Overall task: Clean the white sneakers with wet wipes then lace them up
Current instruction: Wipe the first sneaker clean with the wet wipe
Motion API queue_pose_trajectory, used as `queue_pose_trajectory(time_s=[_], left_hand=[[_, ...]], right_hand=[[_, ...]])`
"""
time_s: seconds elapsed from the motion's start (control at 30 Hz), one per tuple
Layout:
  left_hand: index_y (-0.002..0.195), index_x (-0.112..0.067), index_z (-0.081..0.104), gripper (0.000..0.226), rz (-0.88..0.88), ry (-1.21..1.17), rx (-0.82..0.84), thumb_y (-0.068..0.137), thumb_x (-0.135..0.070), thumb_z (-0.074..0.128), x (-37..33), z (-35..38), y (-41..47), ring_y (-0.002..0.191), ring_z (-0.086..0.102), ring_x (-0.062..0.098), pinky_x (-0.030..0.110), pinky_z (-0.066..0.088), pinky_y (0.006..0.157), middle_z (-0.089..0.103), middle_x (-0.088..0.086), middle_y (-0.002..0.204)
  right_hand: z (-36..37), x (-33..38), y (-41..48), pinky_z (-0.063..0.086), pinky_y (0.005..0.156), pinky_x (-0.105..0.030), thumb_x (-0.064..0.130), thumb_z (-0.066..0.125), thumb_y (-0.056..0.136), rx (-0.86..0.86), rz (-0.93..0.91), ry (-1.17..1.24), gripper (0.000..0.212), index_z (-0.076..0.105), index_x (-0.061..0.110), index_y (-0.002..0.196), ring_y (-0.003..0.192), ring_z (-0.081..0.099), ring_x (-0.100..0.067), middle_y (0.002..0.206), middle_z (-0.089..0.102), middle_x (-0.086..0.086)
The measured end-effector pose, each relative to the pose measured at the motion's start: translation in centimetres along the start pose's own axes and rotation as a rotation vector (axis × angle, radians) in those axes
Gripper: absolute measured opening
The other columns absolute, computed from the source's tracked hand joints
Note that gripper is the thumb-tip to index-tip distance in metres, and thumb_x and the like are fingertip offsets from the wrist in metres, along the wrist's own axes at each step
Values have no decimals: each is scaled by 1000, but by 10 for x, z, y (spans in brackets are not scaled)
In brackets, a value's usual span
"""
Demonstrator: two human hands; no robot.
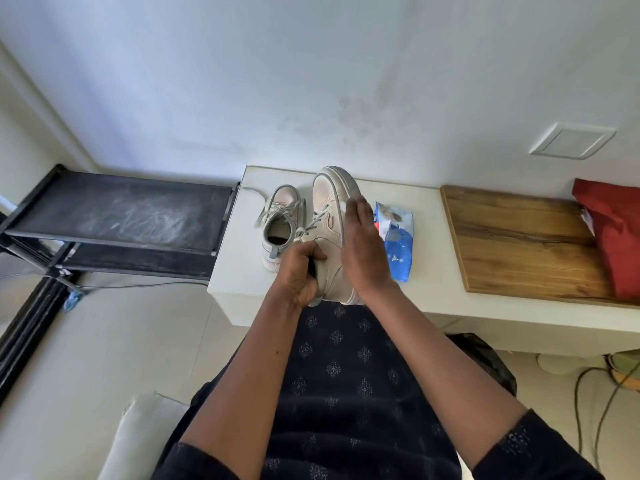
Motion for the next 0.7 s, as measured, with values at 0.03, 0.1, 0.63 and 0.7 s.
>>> queue_pose_trajectory(time_s=[0.03,0.1,0.63,0.7], left_hand=[[87,2,50,29,11,7,5,59,7,43,-2,2,1,73,51,32,37,54,66,49,17,83],[99,-2,46,56,29,9,-21,44,6,52,-5,1,3,75,45,32,37,51,66,43,16,87],[95,-4,50,49,67,114,-100,48,6,44,-9,0,4,80,51,32,41,50,74,50,15,86],[85,-5,48,34,66,127,-95,55,10,43,-10,2,5,82,50,32,42,49,76,50,14,85]], right_hand=[[4,0,-2,33,106,-35,-17,34,86,39,3,-4,59,25,-4,143,140,20,-32,151,19,-22],[8,0,-6,31,107,-35,-16,33,88,62,-1,-3,57,24,-4,143,141,16,-30,152,16,-21],[2,-73,-4,53,59,-18,-24,44,82,36,789,1296,28,65,-5,80,46,55,-9,49,59,3],[-4,-68,-4,51,71,-19,-21,49,82,42,622,1061,26,67,-8,95,60,58,-9,63,65,3]])
Point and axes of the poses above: each hand's wrist, its own y-axis towards the middle knuckle, its own z-axis out of the palm, x = y × z, the point moved 6 cm from there along y, towards the middle knuckle
